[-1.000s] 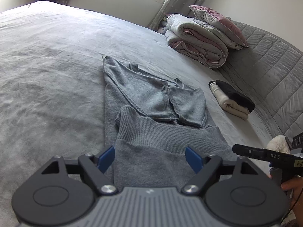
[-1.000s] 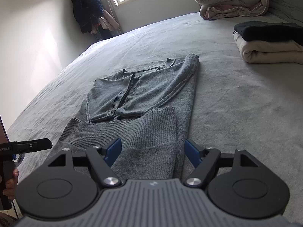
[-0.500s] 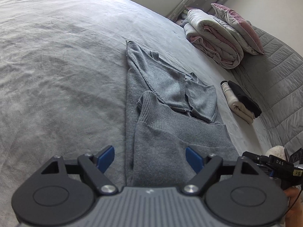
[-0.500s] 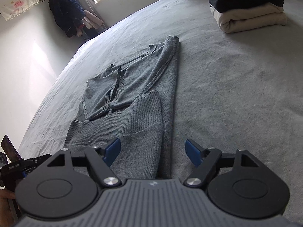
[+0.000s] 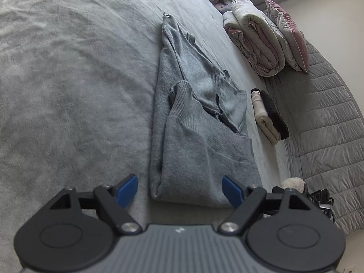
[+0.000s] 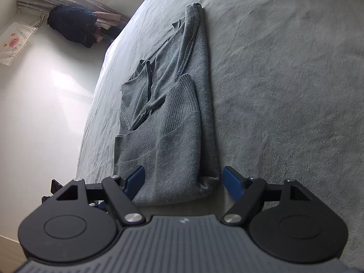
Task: Fold clothes
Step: 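Press the folded hem flat with both open tools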
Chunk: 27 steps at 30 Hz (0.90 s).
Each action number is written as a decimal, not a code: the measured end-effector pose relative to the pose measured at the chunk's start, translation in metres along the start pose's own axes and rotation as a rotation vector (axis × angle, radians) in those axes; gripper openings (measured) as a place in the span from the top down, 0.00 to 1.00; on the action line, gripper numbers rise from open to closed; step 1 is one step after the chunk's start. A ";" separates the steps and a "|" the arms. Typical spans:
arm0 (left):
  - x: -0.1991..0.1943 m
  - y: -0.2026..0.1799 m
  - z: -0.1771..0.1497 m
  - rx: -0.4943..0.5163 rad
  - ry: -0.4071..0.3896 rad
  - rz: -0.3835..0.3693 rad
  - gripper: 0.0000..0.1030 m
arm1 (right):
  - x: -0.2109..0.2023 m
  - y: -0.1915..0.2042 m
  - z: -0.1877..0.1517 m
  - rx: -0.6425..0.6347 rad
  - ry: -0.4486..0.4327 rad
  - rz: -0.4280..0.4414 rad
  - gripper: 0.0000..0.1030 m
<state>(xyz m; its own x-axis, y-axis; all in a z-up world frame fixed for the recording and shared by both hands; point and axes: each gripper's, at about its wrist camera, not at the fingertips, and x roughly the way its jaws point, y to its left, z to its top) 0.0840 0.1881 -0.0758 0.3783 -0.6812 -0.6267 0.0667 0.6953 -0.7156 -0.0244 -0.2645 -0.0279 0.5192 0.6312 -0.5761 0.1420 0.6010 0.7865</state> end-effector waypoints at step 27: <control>0.042 0.011 0.012 -0.073 0.003 -0.163 0.23 | 0.018 -0.008 0.013 -0.012 0.039 0.104 0.27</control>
<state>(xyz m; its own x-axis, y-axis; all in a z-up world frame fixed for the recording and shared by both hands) 0.1122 0.1700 -0.1068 0.3648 -0.7843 -0.5018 0.0599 0.5576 -0.8279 -0.0050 -0.2645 -0.0422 0.4979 0.7088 -0.4996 0.0791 0.5366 0.8401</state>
